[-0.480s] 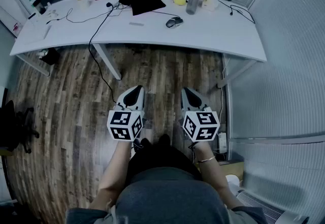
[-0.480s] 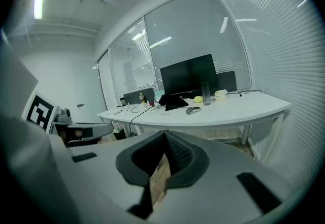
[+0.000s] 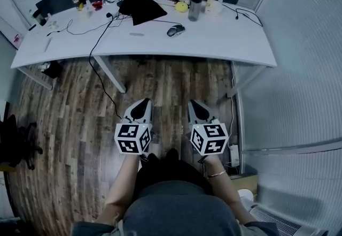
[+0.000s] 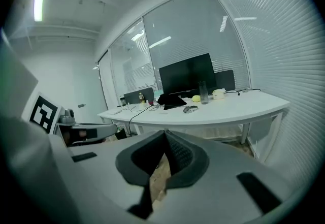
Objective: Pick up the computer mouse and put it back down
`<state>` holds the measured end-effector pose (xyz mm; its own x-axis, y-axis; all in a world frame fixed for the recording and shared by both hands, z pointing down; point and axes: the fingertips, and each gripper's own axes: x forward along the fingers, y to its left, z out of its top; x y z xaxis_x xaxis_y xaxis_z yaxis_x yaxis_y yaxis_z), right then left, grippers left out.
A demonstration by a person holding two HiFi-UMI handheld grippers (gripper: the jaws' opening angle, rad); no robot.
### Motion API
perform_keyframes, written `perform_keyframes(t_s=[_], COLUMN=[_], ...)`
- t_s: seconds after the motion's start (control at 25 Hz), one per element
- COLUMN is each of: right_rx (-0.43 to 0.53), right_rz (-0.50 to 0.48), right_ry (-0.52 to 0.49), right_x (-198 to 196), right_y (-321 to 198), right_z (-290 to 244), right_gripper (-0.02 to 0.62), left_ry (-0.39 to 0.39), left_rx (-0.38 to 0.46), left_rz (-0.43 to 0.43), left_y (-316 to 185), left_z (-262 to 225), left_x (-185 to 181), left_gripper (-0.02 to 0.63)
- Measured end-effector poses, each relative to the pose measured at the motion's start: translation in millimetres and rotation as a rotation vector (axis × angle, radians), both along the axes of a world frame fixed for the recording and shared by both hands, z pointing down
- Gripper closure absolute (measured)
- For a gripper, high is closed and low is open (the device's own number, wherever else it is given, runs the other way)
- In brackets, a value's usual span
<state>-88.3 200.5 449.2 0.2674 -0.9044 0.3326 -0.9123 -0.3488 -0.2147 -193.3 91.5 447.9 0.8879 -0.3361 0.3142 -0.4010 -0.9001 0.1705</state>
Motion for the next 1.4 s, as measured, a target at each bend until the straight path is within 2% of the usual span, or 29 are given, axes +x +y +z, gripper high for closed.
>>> perform_keyframes(t_s=[0.32,0.4,0.52,0.96,1.4], right_rx=[0.015,0.016,0.02,0.026,-0.009], right_rz=[0.026,0.032,0.039,0.107,0.157], right_ry=[-0.016,-0.016,-0.016,-0.041,-0.059], right_x=[18,24,32,77,136], right_y=[9,11,15,20,-19], right_z=[-1,-1,-1,5,12], right_gripper=[0.589,0.589,0.588,0.588,0.589], left_ry=[-0.002,0.0,0.002,-0.007,-0.026], left_rx=[0.013,0.014,0.02,0.002,-0.022], left_rz=[0.03,0.03,0.035,0.056,0.106], left_y=[7,6,5,-9,-64], left_z=[-4,-5,-6,-5,7], left_x=[21,28,37,81,150], left_gripper=[0.571,0.509,0.469,0.387,0.371])
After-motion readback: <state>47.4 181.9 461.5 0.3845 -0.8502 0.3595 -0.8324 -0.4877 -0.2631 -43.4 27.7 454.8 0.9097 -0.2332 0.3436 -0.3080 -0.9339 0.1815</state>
